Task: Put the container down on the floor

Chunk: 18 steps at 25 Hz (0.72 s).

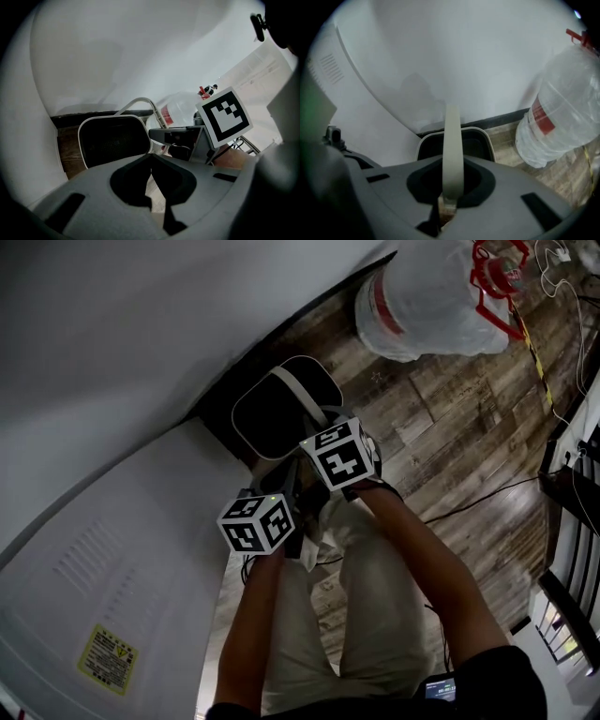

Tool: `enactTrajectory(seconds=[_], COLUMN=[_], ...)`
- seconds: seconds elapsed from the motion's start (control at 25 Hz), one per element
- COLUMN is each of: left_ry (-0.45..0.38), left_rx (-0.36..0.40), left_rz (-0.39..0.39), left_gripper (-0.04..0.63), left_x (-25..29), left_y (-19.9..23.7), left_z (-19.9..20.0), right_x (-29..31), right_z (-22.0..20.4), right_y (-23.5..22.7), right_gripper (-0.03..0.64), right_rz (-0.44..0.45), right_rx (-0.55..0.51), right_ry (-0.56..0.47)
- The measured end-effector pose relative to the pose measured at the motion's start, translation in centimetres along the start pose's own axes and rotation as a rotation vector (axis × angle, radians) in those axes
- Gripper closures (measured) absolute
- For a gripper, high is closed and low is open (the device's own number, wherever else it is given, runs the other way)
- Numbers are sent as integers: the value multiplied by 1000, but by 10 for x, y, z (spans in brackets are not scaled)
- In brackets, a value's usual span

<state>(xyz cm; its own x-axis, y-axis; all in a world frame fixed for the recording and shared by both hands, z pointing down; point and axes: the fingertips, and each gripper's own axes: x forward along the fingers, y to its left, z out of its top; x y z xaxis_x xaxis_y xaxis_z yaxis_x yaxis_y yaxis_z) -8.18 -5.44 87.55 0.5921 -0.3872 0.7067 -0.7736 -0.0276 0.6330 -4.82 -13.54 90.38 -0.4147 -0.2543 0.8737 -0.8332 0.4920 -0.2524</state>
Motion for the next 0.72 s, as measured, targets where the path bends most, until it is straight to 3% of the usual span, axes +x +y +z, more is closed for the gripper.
enactTrajectory(seconds=[0.4, 0.72], left_ry=[38, 75], left_rx=[18, 28], left_rz=[-5, -7], left_gripper=[577, 577], left_x=[13, 35], left_y=[-4, -7], left_z=[-8, -15], right_x=[1, 0], right_z=[-6, -10], right_y=[-19, -49], right_gripper=[585, 584], right_rz=[1, -63], right_rx=[52, 39], right_ry=[-24, -44])
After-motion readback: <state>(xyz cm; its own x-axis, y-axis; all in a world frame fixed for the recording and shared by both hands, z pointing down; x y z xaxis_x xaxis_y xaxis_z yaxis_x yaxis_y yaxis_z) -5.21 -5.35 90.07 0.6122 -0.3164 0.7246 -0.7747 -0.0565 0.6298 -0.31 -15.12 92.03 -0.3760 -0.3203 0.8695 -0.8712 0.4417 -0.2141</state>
